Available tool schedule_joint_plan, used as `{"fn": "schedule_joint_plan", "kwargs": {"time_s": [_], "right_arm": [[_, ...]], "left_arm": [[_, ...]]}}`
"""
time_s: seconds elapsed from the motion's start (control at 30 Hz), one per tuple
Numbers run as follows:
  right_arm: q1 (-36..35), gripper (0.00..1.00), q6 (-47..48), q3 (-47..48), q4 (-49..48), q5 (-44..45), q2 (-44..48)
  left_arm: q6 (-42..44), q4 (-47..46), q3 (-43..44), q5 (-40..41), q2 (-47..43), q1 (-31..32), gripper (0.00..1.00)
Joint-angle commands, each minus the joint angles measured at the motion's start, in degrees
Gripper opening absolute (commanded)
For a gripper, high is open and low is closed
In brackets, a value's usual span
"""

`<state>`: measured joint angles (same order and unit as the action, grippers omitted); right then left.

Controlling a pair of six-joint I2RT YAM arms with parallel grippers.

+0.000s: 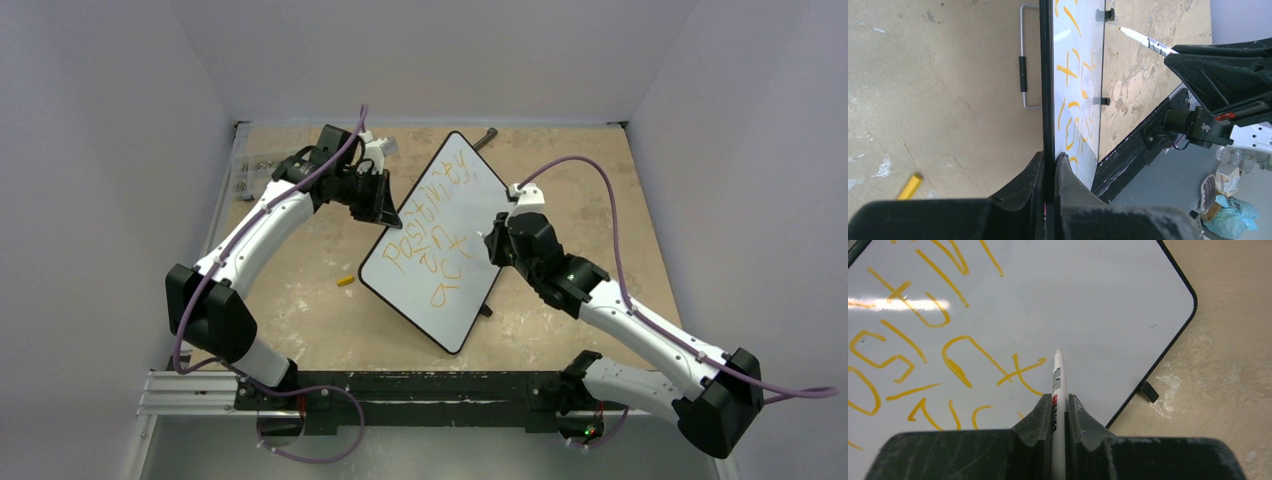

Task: Write a sentence on the whiteboard

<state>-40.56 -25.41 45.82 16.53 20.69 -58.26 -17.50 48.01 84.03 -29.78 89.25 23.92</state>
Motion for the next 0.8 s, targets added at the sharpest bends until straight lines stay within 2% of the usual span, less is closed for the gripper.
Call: {"fn": "schedule_joint_plan", "kwargs": {"time_s": [0.0,0.4,0.57,0.77], "right_arm": [[1.5,0.0,-0.1,1.28,-4.84,-0.11,-1.11],[5.53,0.0,-0.21,-2.93,-8.97,-4.82,-0.66],[6.32,0.0,0.08,-3.52,-11.03,-9.21,-1.17],[6.63,0.0,0.11,-2.35,-12.57,-10.06,-3.23]], "left_arm": [[4.88,-0.38,2.92,0.23,2.45,0.24,0.0],[4.66,-0.13,4.39,0.71,5.04,0.42,0.0],[4.6,-0.12,4.39,1.3,5.21,0.41,0.0],[4.66,-0.07,4.45,1.55,5.14,0.42,0.0]]}}
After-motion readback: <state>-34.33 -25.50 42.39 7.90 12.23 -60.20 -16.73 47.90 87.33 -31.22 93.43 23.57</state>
